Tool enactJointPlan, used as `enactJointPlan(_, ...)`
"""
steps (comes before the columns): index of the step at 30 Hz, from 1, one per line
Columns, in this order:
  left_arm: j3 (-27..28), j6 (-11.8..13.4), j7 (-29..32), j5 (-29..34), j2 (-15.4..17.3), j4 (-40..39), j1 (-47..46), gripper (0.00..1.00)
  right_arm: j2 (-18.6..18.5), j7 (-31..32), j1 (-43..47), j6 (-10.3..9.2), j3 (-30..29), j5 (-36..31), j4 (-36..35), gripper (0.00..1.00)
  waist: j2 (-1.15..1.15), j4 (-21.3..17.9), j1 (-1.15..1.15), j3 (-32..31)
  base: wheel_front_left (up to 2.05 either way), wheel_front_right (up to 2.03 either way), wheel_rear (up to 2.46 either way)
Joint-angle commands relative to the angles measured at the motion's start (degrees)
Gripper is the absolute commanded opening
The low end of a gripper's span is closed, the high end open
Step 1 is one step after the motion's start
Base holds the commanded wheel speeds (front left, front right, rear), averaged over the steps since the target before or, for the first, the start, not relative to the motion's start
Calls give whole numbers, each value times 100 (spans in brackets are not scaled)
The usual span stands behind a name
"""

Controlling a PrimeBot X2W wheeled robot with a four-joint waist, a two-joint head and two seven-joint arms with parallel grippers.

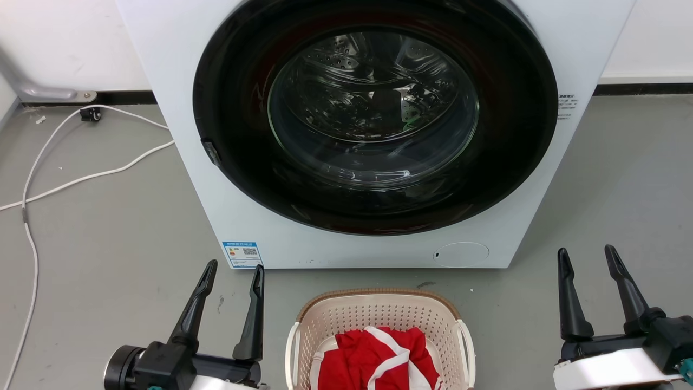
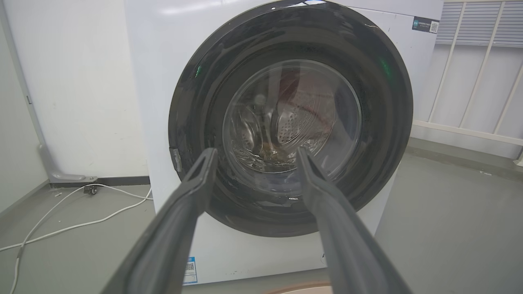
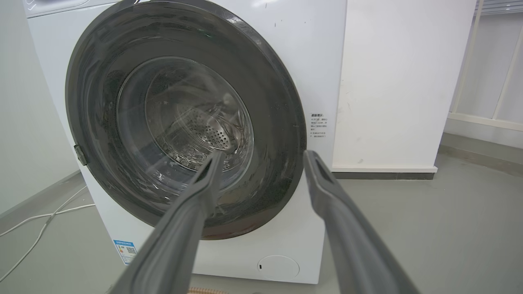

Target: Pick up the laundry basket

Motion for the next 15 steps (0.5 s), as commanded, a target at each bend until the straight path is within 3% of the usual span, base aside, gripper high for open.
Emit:
enactJointPlan(1,10,-4,-16,-11,-14,10,48,100,5,-12,33,-2,6,19,17,100,0,-3,0,8,0,0,0)
enactJointPlan(7,-41,-13,-16,-15,-15,188,53,100,5,-11,42,-2,-25,-23,131,100,0,-16,0,115,0,0,0)
enactJointPlan(15,-24,1,-15,-41,-14,735,-289,100,6,-12,-240,-2,-72,-101,631,100,0,-81,0,854,0,0,0)
